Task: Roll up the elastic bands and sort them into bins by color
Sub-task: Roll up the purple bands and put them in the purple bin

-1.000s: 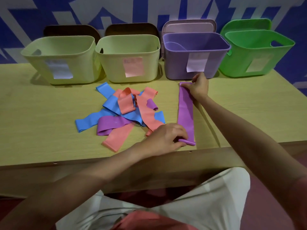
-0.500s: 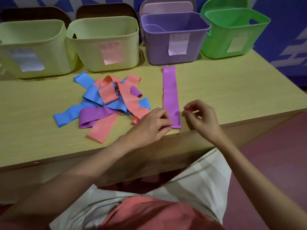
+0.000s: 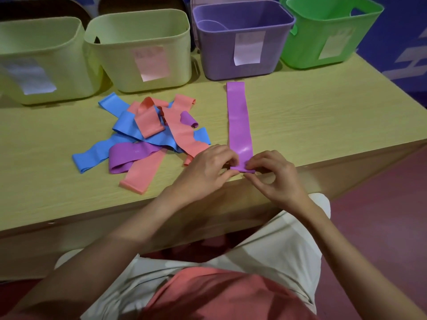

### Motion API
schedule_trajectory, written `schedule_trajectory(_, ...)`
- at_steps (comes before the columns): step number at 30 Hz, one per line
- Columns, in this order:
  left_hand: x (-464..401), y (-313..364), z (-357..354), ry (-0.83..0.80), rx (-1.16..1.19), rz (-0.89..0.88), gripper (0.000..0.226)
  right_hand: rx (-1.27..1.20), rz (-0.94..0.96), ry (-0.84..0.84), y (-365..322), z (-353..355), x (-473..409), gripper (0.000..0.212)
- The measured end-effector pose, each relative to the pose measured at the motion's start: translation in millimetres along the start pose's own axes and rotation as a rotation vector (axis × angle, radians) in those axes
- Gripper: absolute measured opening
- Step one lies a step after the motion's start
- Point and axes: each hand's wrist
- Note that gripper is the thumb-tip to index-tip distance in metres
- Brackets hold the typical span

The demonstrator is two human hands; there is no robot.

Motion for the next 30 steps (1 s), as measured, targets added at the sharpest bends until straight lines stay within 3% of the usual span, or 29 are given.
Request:
schedule_trajectory(10, 3, 2, -5, 0.036, -0.012, 0.038, 0.008, 0.086, -0.066, 0.021, -2, -8, 1, 0.009)
schedule_trajectory(20, -4, 15, -10, 0.110, 0.021, 0.232, 0.008, 0.070, -0.402, 0.099, -10, -19, -15, 0.009)
schedule_trajectory(24, -7, 22, -11, 0.100, 0.028, 0.309, 0.007, 0.089, -0.445, 0.107, -12, -19, -15, 0.007)
schedule_trajectory(30, -7, 21, -9, 0.064, 0.085, 0.374, 0.009, 0.077, -0.459, 0.162, -6, -9, -17, 0.023)
Point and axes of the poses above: each hand's wrist, its own x-axis away from the middle knuckle, its own z-axis out of the back of the hand, y = z × x, and after that the axes turned 14 degrees about z, right-handed
